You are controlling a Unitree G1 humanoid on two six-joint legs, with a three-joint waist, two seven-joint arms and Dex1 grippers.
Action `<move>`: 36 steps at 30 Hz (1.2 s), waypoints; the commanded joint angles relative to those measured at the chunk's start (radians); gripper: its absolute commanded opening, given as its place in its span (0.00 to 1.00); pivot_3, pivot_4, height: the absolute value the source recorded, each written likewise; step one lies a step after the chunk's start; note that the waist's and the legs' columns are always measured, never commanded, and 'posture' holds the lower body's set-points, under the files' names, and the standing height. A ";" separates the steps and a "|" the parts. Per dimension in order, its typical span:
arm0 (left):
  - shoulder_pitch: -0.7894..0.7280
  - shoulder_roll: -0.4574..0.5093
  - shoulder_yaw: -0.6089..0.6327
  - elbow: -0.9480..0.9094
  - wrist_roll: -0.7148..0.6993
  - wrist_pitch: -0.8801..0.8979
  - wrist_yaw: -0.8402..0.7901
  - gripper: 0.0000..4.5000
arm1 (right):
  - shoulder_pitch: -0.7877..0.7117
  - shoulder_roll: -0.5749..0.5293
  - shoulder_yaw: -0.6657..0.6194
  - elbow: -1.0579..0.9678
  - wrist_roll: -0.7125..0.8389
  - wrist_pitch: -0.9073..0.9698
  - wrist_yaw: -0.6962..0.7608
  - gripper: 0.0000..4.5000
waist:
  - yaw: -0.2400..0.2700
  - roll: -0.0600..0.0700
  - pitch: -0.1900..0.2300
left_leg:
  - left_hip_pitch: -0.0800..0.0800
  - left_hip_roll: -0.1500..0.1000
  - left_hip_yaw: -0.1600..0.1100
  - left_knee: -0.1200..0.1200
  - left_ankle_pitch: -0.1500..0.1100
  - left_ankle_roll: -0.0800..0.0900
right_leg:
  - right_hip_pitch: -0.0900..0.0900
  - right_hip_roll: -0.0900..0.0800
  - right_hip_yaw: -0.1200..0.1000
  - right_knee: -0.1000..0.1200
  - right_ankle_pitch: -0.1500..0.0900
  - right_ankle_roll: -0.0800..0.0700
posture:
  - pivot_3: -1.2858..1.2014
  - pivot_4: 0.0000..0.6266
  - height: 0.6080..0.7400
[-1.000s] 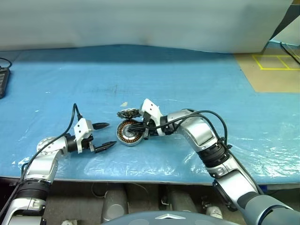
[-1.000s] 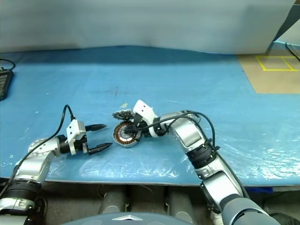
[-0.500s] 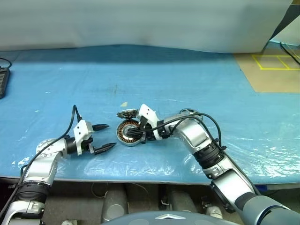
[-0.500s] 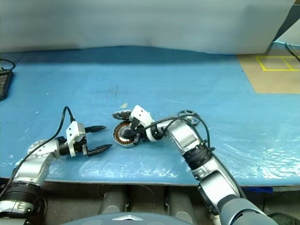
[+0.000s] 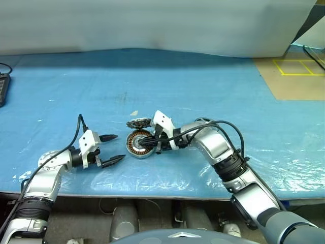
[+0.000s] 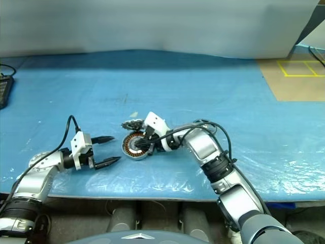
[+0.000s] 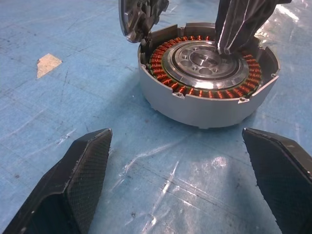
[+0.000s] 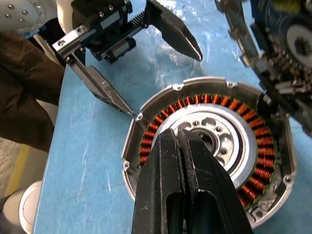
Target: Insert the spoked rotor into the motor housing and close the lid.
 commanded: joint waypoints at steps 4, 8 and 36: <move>-0.009 0.012 0.019 -0.011 -0.006 -0.007 -0.004 1.00 | -0.022 0.027 -0.012 -0.004 0.008 -0.031 -0.021 0.01 | 0.001 0.000 0.000 | 0.000 0.000 0.000 0.000 0.000 0.000 | 0.000 0.000 0.000 0.000 0.000 0.000 | 0.52 0.24 1.00; -0.008 0.013 0.019 -0.011 -0.005 -0.007 -0.003 1.00 | -0.036 0.042 -0.013 0.030 0.001 -0.050 -0.028 0.01 | 0.000 0.000 0.000 | 0.000 0.000 0.000 0.000 0.000 0.000 | 0.000 0.000 0.000 0.000 0.000 0.000 | 0.52 0.24 1.00; -0.017 0.009 0.012 -0.005 -0.002 -0.007 0.002 1.00 | -0.007 -0.013 -0.012 -0.008 -0.013 -0.057 -0.015 0.01 | 0.002 0.000 0.000 | 0.000 0.000 0.000 0.000 0.000 0.000 | 0.000 0.000 0.000 0.000 0.000 0.000 | 0.52 0.24 1.00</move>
